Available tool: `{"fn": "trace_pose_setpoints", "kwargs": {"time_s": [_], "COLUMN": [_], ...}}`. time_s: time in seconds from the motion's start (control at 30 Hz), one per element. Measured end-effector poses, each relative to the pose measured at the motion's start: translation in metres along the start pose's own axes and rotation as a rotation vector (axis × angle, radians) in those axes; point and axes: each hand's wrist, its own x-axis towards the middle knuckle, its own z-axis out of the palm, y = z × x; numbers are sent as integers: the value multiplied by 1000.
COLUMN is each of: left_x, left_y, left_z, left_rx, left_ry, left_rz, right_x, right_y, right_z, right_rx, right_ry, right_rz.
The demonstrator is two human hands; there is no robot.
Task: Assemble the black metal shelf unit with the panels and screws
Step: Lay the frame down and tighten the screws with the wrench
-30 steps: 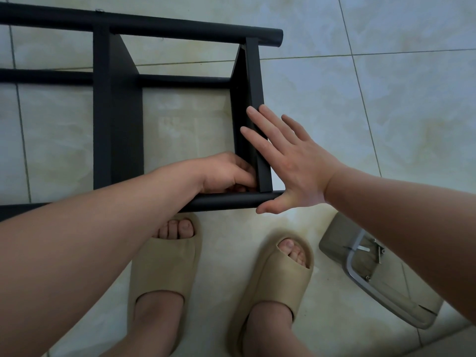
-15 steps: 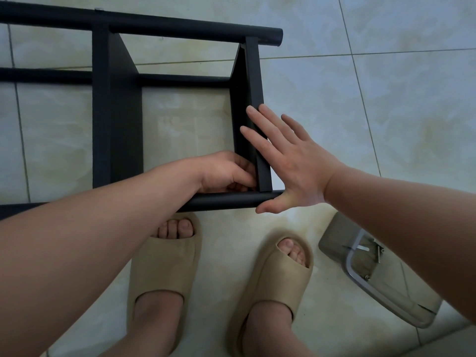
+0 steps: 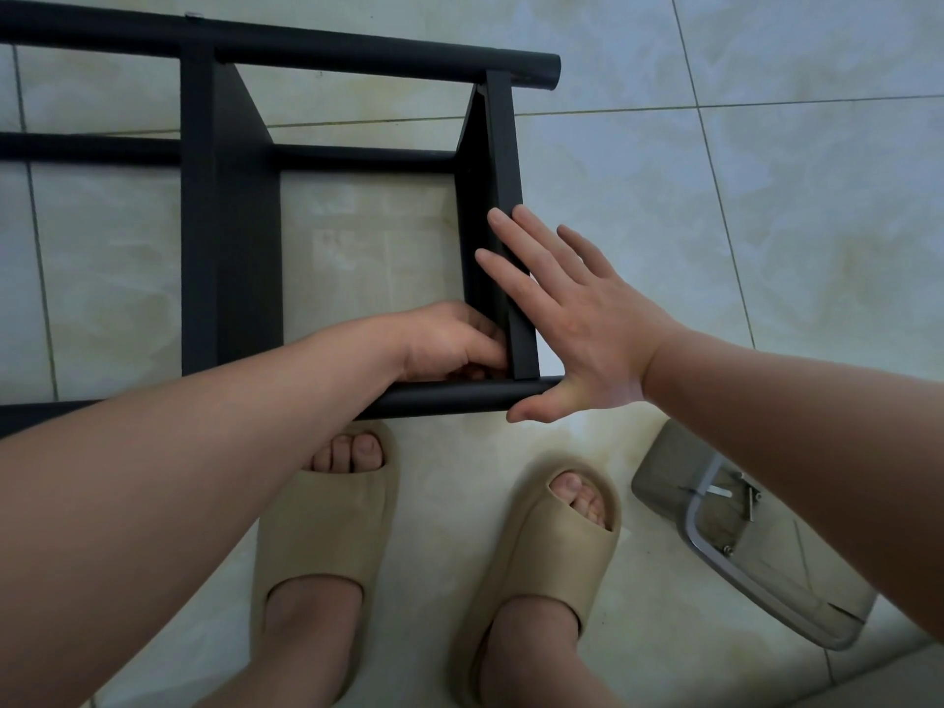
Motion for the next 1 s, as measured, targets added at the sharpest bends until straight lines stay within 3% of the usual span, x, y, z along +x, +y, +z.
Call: {"fn": "trace_pose_setpoints", "kwargs": {"time_s": [0.73,0.8,0.9,1.0], "left_x": [1,-7,-28,-57], "left_y": [-2,1,8,22], "left_z": [-1,-4,-12,-24], "left_rx": [-266,-94,462,709], "left_ry": [-95,-37,30,67], "left_rz": [-8,-29,-49,-106], "right_x": [-1,-2,-4,-7], "right_y": [-1,-4,-10,-18], "right_z": [-2,-8,-22,-39], "right_rx": [19,31,63,212], "right_ry": [-37,-84,-179,-254], "right_rz": [-6,30,105,236]}}
